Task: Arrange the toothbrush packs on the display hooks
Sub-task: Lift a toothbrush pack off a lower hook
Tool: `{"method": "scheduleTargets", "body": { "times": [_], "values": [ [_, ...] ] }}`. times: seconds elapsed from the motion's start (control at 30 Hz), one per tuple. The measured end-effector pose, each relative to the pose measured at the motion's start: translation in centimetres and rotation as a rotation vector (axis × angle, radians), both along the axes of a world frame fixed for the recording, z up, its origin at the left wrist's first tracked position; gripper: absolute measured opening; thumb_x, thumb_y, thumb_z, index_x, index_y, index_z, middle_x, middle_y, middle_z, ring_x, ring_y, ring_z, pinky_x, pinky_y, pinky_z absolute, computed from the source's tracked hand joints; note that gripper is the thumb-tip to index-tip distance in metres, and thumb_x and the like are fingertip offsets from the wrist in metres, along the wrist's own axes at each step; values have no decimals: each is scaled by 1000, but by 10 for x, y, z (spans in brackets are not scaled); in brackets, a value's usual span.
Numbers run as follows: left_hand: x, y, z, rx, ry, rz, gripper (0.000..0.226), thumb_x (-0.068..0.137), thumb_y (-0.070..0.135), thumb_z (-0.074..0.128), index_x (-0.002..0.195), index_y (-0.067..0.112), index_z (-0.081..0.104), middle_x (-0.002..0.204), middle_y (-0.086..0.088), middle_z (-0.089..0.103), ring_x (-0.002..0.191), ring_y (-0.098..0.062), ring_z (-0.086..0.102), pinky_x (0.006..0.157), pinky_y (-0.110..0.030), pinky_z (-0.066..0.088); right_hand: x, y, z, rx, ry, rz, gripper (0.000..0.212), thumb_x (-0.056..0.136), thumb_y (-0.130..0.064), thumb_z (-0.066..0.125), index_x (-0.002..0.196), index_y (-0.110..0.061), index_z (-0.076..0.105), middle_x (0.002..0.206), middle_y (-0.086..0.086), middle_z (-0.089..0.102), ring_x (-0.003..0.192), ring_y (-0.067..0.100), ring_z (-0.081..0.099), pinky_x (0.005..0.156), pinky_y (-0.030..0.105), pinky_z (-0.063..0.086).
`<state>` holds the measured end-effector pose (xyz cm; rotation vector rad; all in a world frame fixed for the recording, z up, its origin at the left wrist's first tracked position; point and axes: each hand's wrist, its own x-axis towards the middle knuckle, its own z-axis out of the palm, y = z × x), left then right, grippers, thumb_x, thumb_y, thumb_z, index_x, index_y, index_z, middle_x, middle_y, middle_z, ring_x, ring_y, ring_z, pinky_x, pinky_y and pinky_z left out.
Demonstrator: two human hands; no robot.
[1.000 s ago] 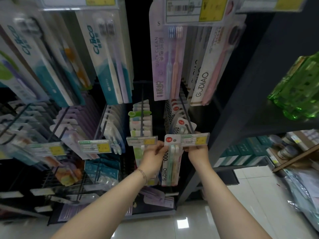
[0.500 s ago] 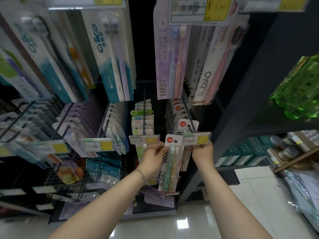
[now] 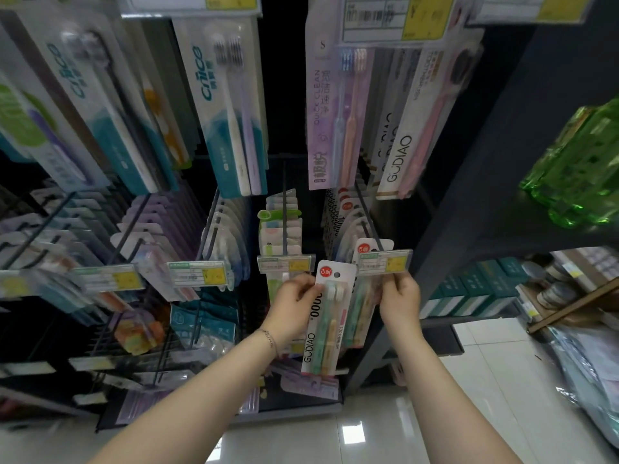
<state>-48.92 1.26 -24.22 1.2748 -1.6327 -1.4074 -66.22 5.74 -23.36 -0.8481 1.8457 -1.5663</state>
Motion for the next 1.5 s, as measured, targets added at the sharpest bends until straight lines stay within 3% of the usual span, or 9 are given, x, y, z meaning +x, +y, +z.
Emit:
{"method": "scheduleTargets", "body": {
  "times": [0.1,0.3,0.53,0.67,0.83,1.03,1.13,1.5],
  "values": [
    [1,1,1,-14,-2,6,14,96,18,55,88,17,67,93,0,70,93,-15,66,93,-39,52,0,4,-2,-27,-46,6,24,101,-17,46,90,-28,64,82,-5,66,74,10,58,74,35,49],
    [6,9,4,-32,2,13,15,96,18,55,89,17,67,92,1,71,88,-11,67,79,-23,53,-1,9,2,-19,-74,41,21,101,-23,47,94,-26,67,91,-3,71,85,15,64,79,37,53],
    [17,9,-1,-68,-22,7,13,95,20,57,89,19,69,92,4,71,90,-10,67,84,-27,53,6,19,-1,39,44,126,25,101,-16,44,91,-30,63,84,-6,65,74,9,58,71,31,44],
    [22,9,1,-54,-9,10,15,95,21,57,86,26,68,92,7,71,89,-6,66,79,-22,52,11,25,-5,58,43,138,24,100,-17,46,90,-30,63,94,-4,70,90,16,66,82,38,54],
    [28,8,5,-67,42,25,14,94,18,59,84,20,69,85,7,70,76,5,65,69,-10,48,9,30,-15,73,119,106,21,100,-20,46,93,-25,65,91,-2,70,88,18,66,81,41,54],
    [25,8,8,-10,115,-15,11,92,15,62,86,10,70,83,2,69,76,-6,65,67,-24,55,16,27,-7,81,65,165,22,100,-14,47,86,-18,64,65,3,61,59,16,57,65,36,51],
    [21,10,10,14,134,-5,10,91,12,62,88,6,70,81,3,69,70,0,65,65,-20,55,21,24,-1,54,-12,184,23,100,-12,46,85,-15,63,56,6,57,49,14,55,55,26,47],
    [28,8,9,10,97,-31,12,92,11,61,91,2,68,81,0,72,70,-6,67,64,-23,55,26,25,5,60,-60,296,19,99,-12,50,90,-4,65,51,7,56,42,12,52,49,18,45]
  ]
}}
